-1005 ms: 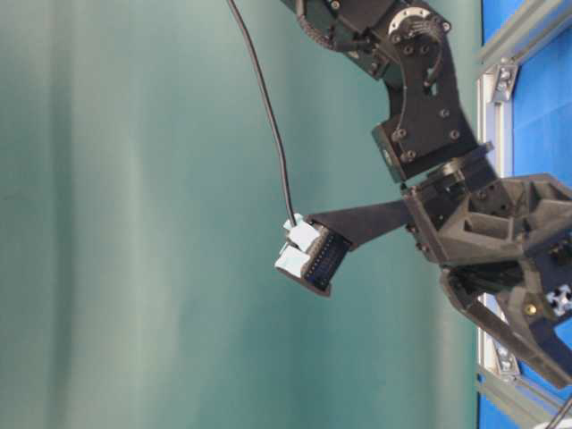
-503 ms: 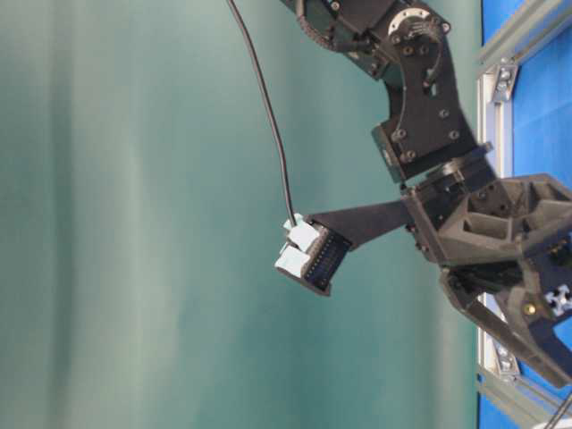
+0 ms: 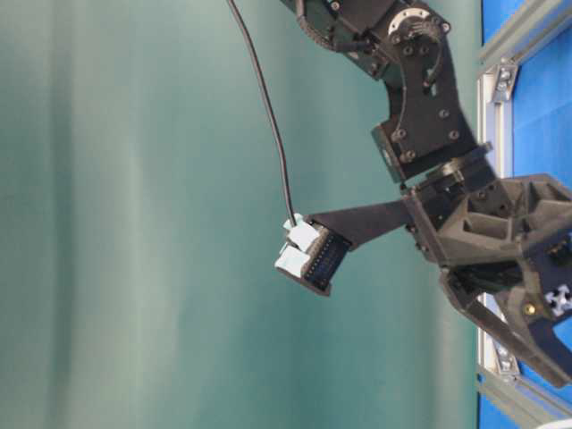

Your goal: Insert the wire through the string loop located on the left side.

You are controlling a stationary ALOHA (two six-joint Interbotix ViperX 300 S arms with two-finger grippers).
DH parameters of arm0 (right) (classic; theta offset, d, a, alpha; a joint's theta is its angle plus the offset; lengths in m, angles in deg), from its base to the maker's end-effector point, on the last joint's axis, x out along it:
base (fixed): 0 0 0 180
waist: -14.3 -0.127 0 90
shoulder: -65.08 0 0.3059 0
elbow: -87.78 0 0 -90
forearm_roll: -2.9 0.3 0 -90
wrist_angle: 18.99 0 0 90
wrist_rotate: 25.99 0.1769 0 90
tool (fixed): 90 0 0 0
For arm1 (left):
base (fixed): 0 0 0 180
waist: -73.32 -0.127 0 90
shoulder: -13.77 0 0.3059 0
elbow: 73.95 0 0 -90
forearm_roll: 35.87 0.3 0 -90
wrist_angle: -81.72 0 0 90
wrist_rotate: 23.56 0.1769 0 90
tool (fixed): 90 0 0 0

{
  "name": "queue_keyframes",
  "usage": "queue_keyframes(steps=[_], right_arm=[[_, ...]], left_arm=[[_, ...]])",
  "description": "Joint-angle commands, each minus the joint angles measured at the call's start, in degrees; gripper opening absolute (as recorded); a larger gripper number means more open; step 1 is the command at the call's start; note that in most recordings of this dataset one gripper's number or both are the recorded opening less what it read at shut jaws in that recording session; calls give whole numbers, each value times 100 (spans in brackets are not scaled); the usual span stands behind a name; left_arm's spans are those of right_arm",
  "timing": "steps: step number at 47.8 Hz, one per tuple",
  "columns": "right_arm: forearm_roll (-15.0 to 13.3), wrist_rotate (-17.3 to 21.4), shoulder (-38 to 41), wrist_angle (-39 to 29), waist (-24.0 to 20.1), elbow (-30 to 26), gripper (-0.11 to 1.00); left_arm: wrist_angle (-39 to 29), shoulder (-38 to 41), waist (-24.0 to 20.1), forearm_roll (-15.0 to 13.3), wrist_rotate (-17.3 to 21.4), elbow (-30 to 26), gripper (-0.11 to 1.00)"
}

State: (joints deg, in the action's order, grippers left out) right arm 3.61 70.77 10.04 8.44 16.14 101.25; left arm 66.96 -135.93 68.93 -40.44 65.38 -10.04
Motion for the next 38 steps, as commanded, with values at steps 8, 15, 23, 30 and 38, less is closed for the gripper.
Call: queue_keyframes(steps=[8,15,23,30,38], right_arm=[[18,-9,-158,44,9,-44,96],[18,-9,-158,53,9,-44,96],[9,0,-272,18,9,-44,96],[9,-26,-606,-88,9,-35,96],[0,-35,-993,-308,9,-53,96]], left_arm=[[35,35,26,18,0,-79,89],[26,35,26,18,0,-79,84],[26,35,26,18,0,-79,84],[26,26,26,18,0,-79,84],[26,35,18,18,0,-79,84]])
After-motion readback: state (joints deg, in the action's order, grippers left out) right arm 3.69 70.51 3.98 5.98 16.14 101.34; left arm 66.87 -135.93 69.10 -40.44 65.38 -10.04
